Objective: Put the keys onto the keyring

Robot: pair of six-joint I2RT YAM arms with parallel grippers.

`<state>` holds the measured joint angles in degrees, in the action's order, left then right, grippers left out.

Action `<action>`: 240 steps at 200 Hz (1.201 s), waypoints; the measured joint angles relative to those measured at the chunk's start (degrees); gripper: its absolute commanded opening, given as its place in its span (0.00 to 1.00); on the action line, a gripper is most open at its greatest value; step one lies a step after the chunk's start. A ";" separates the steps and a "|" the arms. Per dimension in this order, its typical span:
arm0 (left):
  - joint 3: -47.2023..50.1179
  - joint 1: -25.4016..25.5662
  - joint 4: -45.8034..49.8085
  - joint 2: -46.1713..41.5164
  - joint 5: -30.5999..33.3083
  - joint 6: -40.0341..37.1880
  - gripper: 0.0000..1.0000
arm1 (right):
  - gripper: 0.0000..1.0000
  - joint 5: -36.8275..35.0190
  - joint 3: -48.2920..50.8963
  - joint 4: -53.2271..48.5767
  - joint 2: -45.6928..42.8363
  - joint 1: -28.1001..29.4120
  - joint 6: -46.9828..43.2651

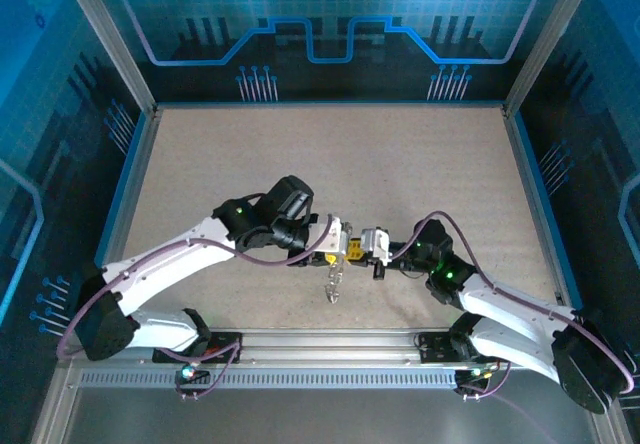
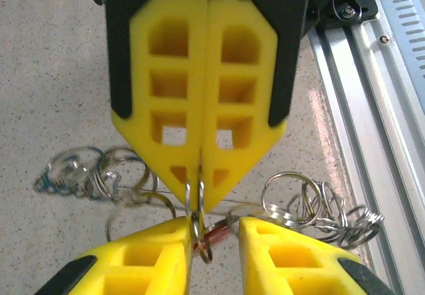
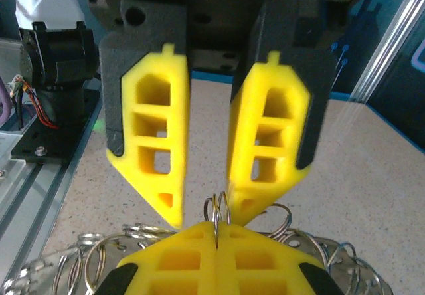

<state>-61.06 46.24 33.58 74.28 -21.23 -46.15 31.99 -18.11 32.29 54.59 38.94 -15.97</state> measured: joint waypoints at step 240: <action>-2.64 -0.22 -0.85 -2.03 -1.07 -0.76 0.00 | 0.19 -1.77 1.57 1.31 -3.78 -0.04 -1.07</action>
<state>-63.70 46.02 32.73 72.25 -22.31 -46.92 30.22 -16.53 33.61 50.81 38.89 -17.04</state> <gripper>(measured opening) 0.062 0.184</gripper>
